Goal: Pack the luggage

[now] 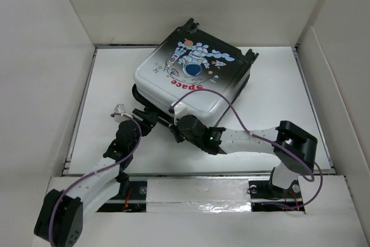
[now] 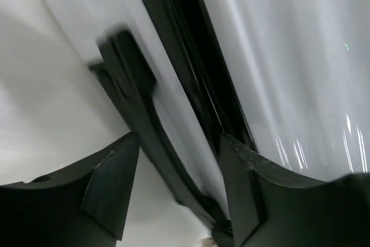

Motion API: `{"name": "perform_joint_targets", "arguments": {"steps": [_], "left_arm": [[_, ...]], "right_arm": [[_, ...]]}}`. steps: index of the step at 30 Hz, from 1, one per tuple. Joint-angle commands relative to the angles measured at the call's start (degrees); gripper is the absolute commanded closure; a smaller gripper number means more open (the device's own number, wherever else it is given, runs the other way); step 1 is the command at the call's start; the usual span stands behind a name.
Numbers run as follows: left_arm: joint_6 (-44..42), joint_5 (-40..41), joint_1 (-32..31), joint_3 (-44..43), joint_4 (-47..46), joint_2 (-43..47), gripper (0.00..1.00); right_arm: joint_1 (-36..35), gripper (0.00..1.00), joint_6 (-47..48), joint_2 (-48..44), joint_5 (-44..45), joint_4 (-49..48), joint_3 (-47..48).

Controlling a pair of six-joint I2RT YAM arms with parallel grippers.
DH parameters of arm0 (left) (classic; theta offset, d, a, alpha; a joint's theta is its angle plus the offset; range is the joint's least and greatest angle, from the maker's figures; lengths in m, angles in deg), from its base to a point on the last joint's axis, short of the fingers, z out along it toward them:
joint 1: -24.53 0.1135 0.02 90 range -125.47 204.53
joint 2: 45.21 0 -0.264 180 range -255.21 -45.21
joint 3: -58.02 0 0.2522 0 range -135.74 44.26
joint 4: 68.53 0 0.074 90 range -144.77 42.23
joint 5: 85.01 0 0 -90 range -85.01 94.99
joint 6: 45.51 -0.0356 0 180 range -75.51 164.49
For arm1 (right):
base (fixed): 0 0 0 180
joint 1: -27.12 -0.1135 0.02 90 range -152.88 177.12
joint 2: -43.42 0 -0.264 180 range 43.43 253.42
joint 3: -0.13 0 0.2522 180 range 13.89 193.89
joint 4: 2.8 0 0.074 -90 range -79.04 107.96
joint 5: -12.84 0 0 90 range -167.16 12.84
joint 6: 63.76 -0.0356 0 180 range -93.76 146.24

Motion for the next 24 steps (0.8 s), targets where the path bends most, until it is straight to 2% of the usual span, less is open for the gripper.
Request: {"name": "perform_joint_targets", "arguments": {"steps": [1, 3, 6, 10, 11, 14, 17, 19, 20, 24], "left_arm": [[-5.9, -2.9, 2.4, -4.4, 15.0, 7.1, 0.46], [-7.3, -2.2, 3.7, -6.0, 19.4, 9.7, 0.42], [-9.1, -4.5, 7.3, -6.8, 22.5, 9.9, 0.42], [-8.5, -5.9, 7.9, -4.5, 23.6, 10.9, 0.43], [-8.2, -5.8, 7.9, -3.9, 23.5, 11.8, 0.43], [-7.9, -6.2, 7.9, -4.2, 23.1, 14.0, 0.43], [-8.3, -7.1, 7.9, -5.7, 21.3, 11.7, 0.43], [-8.5, -8.7, 7.9, -5.8, 17.9, 7.3, 0.47], [-8.4, -10.6, 7.9, -5.5, 16.4, 5.5, 0.50], [-8.0, -10.4, 5.0, -5.9, 9.1, -3.2, 0.50]], "right_arm": [[-0.8, 1.00, 1.8, -9.3, -18.8, -10.1, -10.1], [4.1, 1.00, 0.2, -13.8, -19.8, -11.2, -15.9], [10.8, 1.00, 0.4, -26.2, -21.7, -9.1, -26.0], [19.4, 1.00, 3.4, -36.8, -22.6, -2.0, -28.6], [21.0, 1.00, 4.9, -41.7, -23.7, 1.8, -29.1], [25.5, 1.00, 6.7, -48.6, -27.3, 6.2, -29.7], [26.0, 1.00, 7.5, -49.6, -31.9, 8.8, -29.5], [23.7, 1.00, 7.3, -47.7, -32.9, 8.3, -28.5], [20.7, 1.00, 7.0, -46.7, -32.0, 8.0, -28.0], [16.3, 1.00, 7.7, -42.7, -27.1, 11.6, -23.5]]}}
